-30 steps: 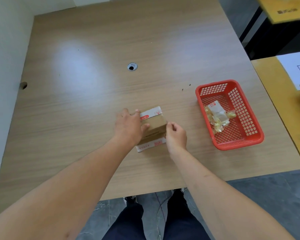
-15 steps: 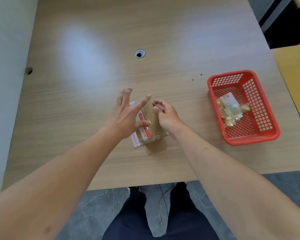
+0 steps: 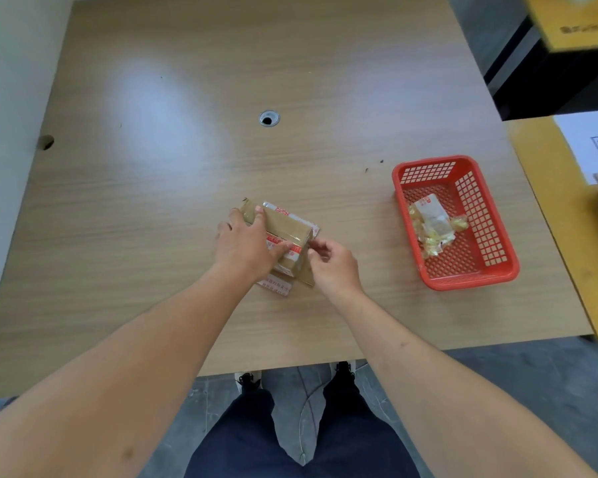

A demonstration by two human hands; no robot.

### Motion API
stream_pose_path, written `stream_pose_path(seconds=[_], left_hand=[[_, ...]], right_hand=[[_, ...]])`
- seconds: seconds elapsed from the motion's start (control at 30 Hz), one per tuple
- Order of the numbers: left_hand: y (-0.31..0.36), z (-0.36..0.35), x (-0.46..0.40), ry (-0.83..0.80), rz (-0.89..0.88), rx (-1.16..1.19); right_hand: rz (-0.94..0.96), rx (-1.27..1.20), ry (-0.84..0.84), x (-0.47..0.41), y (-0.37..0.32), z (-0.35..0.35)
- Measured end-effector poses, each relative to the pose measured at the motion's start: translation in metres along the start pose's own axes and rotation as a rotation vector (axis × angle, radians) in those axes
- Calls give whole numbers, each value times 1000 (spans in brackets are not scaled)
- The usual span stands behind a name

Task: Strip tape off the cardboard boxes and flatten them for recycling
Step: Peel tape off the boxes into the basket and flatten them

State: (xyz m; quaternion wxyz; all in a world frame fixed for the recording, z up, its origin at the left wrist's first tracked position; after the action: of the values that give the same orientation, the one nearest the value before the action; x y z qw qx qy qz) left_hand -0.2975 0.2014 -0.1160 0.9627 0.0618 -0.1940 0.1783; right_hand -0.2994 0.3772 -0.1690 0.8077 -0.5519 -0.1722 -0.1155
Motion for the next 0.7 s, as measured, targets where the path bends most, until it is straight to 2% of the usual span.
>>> stream_pose_path(seconds=[0.23, 0.33, 0.47, 0.57, 0.7], left_hand=[[0, -6, 9, -77, 30, 156], [1, -9, 9, -77, 25, 172], [-3, -8, 5, -84, -34, 179], [-8, -10, 4, -101, -105, 184], [-7, -10, 4, -123, -136, 201]], right_hand=[[-138, -200, 97, 10, 5, -7], [-110, -131, 76, 12, 4, -5], [73, 197, -75, 15, -13, 10], [317, 526, -201, 16, -27, 19], [571, 733, -198, 20, -31, 22]])
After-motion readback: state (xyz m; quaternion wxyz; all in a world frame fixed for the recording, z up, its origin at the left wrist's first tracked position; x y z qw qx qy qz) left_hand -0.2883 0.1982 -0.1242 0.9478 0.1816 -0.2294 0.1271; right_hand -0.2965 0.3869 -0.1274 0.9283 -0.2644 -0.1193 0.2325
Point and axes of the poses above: each hand's wrist, its own x-axis away from the middle knuckle, its own z-axis out of the back of the hand, y = z × x, the point moved 3 cm from there along -x, towards the middle knuckle, and after that the axes turned 2 degrees about z, right-handed, at the moved point
